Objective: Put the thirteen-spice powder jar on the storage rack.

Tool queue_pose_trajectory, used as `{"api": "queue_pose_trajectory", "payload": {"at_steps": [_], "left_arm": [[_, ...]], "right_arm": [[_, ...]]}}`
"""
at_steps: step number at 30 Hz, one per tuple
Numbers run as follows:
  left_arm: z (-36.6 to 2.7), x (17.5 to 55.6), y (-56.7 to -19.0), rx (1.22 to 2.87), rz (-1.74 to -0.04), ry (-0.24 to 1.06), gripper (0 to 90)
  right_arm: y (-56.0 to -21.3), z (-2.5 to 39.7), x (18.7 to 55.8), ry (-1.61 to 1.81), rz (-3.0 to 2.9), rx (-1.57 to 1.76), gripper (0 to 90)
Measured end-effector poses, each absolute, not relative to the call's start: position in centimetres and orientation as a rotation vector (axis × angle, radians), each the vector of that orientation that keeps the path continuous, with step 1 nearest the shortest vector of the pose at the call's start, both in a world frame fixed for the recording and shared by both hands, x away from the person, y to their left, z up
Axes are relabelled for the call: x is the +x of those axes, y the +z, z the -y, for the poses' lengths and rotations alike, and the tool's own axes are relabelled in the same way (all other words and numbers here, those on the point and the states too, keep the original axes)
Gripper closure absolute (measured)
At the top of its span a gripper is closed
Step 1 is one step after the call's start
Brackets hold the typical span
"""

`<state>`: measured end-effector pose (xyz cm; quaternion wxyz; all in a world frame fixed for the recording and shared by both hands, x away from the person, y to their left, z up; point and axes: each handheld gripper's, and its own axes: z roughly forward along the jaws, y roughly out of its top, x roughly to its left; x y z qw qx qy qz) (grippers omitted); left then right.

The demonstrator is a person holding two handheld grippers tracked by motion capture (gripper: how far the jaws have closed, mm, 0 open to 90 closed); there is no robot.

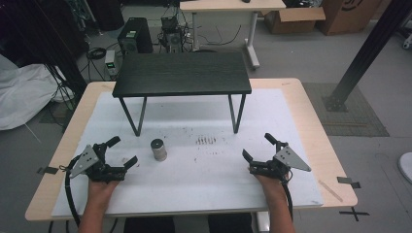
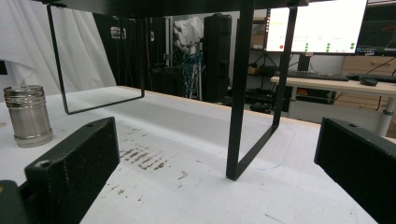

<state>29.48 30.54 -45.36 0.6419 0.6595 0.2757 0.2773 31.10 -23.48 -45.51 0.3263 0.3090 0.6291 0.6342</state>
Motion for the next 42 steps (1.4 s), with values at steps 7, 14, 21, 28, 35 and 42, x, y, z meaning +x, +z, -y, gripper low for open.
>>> {"api": "queue_pose_trajectory", "payload": {"at_steps": [7, 14, 21, 28, 35, 42], "left_arm": [[-30.5, 29.5, -45.3, 1.505, -0.629, 0.633, 0.2], [-30.6, 29.5, -45.3, 1.505, -0.63, 0.63, 0.2], [-30.6, 29.5, -45.3, 1.502, -0.633, 0.629, 0.2], [-30.6, 29.6, -45.2, 1.493, -0.639, 0.615, 0.2], [-30.8, 29.5, -43.4, 1.51, -0.6, 0.595, 0.2], [-30.4, 29.8, -41.9, 1.528, -0.551, 0.56, 0.2]], "right_arm": [[-45.5, 23.5, 31.1, 1.663, -1.648, 0.809, 0.0], [-45.5, 23.5, 31.1, 1.666, -1.645, 0.809, 0.0], [-45.5, 23.5, 31.0, 1.665, -1.642, 0.795, 0.0], [-45.5, 23.5, 31.0, 1.668, -1.641, 0.799, 0.0], [-45.5, 23.5, 31.1, 1.667, -1.645, 0.803, 0.0], [-45.5, 23.5, 31.0, 1.668, -1.644, 0.802, 0.0]]}}
